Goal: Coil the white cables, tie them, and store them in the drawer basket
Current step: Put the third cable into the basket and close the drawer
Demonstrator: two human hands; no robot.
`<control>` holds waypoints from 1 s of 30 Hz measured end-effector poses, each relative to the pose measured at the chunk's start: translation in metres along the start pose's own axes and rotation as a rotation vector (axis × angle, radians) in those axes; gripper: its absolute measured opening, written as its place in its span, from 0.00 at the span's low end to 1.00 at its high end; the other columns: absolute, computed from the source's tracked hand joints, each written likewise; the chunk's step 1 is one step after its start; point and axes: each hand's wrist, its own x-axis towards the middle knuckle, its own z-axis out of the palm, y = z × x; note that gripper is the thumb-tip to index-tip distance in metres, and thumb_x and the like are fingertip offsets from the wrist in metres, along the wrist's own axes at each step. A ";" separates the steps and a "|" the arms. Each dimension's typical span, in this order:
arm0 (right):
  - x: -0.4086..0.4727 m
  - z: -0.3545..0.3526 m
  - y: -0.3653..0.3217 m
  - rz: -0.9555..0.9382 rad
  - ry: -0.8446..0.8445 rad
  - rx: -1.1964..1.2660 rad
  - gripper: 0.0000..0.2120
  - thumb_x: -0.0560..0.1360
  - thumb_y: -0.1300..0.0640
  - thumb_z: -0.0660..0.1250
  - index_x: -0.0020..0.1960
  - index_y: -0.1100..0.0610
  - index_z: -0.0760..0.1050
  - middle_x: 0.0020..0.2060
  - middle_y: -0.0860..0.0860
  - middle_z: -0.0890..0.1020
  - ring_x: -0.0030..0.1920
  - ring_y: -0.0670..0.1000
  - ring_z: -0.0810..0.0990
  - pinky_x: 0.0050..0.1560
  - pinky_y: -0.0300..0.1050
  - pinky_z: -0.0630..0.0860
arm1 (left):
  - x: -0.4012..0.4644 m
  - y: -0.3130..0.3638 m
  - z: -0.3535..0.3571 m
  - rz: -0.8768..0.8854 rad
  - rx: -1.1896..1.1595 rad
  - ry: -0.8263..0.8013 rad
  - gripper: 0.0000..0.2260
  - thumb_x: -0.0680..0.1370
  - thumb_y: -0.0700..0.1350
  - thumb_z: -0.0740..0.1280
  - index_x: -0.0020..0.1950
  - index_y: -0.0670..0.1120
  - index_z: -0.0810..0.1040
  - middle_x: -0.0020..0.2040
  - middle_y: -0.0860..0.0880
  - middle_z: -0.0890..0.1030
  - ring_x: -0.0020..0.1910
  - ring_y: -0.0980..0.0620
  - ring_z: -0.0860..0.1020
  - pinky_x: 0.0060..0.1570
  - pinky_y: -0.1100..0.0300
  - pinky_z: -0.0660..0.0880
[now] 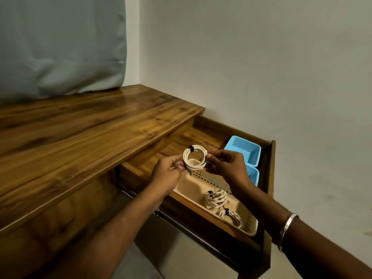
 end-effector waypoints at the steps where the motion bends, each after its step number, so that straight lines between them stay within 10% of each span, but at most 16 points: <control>1: 0.004 -0.004 0.007 0.033 -0.002 -0.016 0.05 0.79 0.67 0.71 0.52 0.64 0.85 0.45 0.63 0.88 0.41 0.54 0.85 0.42 0.46 0.85 | 0.005 -0.006 0.006 -0.024 0.027 -0.015 0.18 0.80 0.31 0.61 0.50 0.54 0.81 0.47 0.55 0.83 0.54 0.54 0.81 0.61 0.54 0.77; 7: 0.029 -0.017 0.050 0.209 -0.104 -0.170 0.11 0.79 0.70 0.70 0.60 0.71 0.80 0.52 0.70 0.85 0.46 0.61 0.84 0.40 0.42 0.84 | 0.023 -0.033 0.032 -0.150 0.354 -0.156 0.20 0.79 0.36 0.60 0.71 0.44 0.73 0.62 0.44 0.79 0.58 0.48 0.78 0.49 0.58 0.76; 18: 0.046 -0.016 0.086 0.208 -0.280 -0.658 0.14 0.79 0.69 0.67 0.61 0.61 0.84 0.53 0.59 0.87 0.51 0.56 0.86 0.54 0.51 0.82 | 0.024 -0.035 0.049 -0.022 1.197 -0.168 0.16 0.80 0.41 0.66 0.67 0.49 0.74 0.66 0.46 0.77 0.65 0.46 0.76 0.62 0.50 0.76; 23: 0.039 -0.020 0.078 0.141 -0.415 -0.877 0.14 0.80 0.64 0.66 0.62 0.57 0.85 0.57 0.54 0.86 0.51 0.47 0.78 0.38 0.28 0.67 | 0.025 -0.031 0.050 -0.001 1.275 -0.228 0.15 0.81 0.40 0.62 0.67 0.47 0.73 0.67 0.45 0.76 0.64 0.46 0.76 0.61 0.51 0.75; 30: 0.034 -0.025 0.077 0.092 -0.275 -0.859 0.16 0.80 0.63 0.67 0.67 0.57 0.82 0.62 0.55 0.85 0.62 0.55 0.82 0.59 0.48 0.77 | 0.020 -0.037 0.052 0.089 1.121 -0.063 0.16 0.80 0.40 0.66 0.67 0.48 0.76 0.64 0.46 0.80 0.61 0.47 0.78 0.57 0.50 0.79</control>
